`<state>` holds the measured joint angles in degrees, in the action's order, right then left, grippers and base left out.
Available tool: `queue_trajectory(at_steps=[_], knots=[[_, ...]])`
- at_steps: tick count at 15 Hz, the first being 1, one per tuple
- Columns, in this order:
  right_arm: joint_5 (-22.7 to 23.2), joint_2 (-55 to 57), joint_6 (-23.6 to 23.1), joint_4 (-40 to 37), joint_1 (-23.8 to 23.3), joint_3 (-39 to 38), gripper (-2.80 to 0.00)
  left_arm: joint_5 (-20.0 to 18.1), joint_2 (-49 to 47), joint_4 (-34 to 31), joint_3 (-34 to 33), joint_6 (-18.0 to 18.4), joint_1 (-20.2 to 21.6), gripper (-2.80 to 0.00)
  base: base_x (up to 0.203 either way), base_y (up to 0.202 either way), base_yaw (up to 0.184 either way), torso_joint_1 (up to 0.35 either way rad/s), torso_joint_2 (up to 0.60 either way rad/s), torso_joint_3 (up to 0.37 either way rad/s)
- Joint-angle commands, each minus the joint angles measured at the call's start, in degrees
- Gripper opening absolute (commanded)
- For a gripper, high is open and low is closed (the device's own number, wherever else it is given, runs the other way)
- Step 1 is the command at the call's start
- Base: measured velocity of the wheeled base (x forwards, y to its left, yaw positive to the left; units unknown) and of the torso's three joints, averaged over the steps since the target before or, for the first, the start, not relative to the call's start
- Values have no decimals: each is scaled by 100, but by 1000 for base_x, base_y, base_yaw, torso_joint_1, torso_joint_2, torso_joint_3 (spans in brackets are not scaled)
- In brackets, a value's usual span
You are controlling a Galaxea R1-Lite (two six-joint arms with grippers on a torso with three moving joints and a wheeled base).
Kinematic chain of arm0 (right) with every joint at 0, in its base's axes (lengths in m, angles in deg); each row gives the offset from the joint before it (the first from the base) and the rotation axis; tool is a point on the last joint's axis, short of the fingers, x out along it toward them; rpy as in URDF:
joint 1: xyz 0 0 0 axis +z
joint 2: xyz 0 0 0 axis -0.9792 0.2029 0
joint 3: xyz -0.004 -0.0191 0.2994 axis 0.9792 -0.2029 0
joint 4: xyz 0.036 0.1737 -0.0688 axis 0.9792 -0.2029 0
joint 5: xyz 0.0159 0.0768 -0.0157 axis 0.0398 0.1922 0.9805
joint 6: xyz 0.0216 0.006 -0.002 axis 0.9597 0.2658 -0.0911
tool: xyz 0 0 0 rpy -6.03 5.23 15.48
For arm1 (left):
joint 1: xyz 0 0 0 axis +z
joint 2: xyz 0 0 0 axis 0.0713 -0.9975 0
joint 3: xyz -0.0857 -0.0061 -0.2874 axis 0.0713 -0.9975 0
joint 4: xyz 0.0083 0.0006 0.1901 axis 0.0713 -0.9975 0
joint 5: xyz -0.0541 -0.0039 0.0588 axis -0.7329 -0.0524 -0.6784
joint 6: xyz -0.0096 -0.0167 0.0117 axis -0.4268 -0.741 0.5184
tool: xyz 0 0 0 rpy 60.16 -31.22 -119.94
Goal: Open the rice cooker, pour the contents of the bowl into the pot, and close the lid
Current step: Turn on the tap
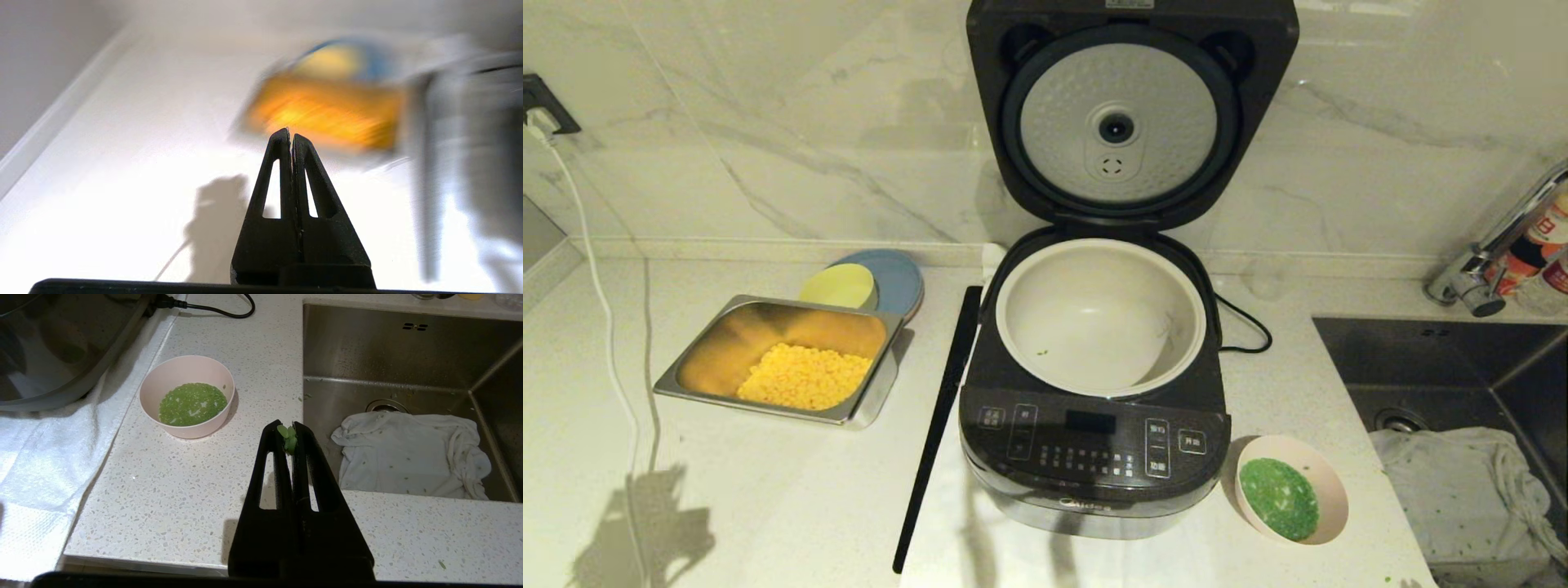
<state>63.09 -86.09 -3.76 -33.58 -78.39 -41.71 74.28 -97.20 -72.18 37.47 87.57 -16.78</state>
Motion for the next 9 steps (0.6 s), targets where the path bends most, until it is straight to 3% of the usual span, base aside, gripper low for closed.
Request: queue_trajectory(at_steps=[1, 3, 6, 9], knots=[[5, -1, 1, -2, 1, 0, -280, 596, 794, -175, -500, -420, 578, -280, 0, 0, 0, 0, 0, 0], [5, -1, 1, -2, 1, 0, -280, 367, 873, -433, -712, -372, 1039, -280, 0, 0, 0, 0, 0, 0], [5, -1, 1, -2, 1, 0, -280, 39, 1159, -488, -1023, -250, 1091, -280, 0, 0, 0, 0, 0, 0], [5, -1, 1, -2, 1, 0, -280, -1150, 2355, -210, -1736, -214, 1133, -280, 0, 0, 0, 0, 0, 0]])
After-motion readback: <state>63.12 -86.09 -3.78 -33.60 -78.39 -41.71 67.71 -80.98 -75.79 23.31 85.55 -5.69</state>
